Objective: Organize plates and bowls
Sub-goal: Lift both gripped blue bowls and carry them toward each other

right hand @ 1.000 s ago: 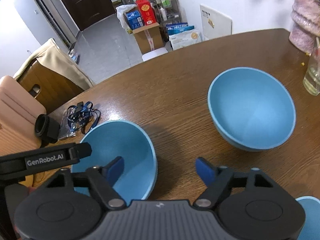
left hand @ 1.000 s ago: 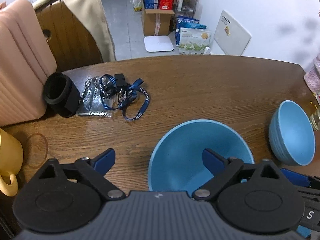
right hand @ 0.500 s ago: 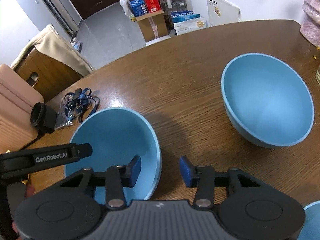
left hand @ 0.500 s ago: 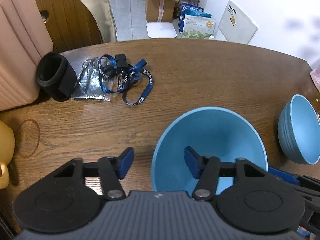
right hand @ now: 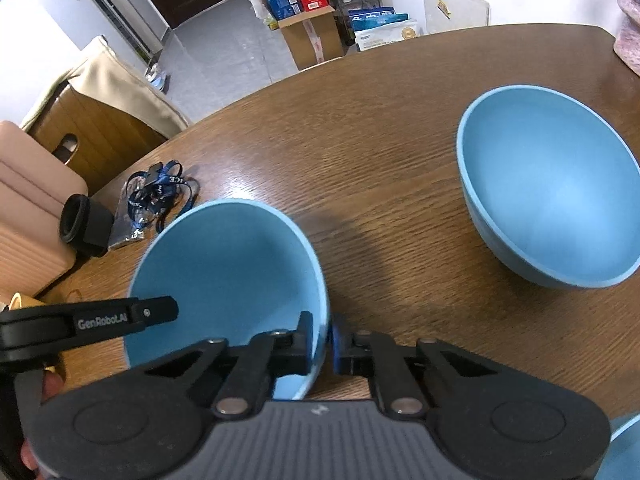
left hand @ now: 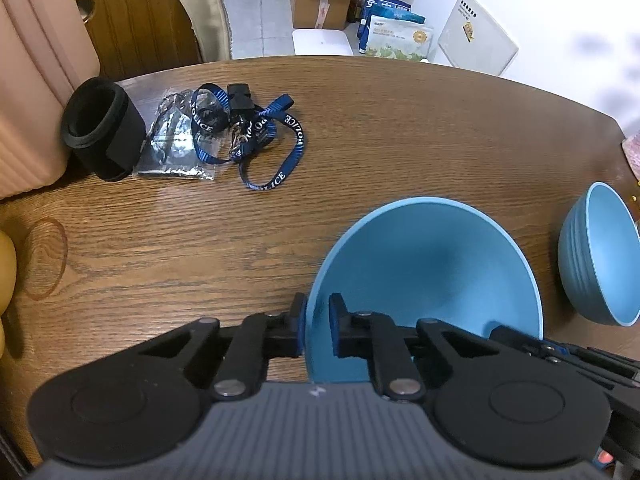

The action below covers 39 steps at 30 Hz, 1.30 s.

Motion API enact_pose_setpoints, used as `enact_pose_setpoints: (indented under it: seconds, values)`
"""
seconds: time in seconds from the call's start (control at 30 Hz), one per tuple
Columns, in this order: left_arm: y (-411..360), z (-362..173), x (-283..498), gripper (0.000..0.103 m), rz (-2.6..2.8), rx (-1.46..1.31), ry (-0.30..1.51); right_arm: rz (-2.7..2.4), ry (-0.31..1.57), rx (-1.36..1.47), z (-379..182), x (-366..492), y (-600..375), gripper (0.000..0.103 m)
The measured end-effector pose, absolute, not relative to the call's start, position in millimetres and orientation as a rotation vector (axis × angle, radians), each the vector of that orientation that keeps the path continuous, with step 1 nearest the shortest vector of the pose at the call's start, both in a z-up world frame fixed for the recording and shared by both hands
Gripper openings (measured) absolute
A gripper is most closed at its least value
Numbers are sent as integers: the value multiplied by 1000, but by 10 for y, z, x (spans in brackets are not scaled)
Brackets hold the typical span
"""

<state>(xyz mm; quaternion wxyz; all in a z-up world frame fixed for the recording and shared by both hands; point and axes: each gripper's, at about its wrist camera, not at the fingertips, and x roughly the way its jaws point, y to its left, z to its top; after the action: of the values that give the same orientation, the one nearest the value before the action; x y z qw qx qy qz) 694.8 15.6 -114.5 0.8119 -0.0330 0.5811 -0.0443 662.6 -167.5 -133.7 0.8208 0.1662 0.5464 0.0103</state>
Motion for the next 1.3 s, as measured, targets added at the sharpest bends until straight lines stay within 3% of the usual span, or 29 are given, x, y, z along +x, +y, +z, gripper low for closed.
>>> enact_pose_setpoints:
  seconds: [0.53, 1.3]
  values:
    - [196, -994, 6826, 8, -91, -88, 1203, 11, 1140, 361, -1229, 6515, -1656, 7]
    - [236, -196, 6053, 8, -143, -102, 1078, -12, 1021, 356, -432, 5752, -1658, 7]
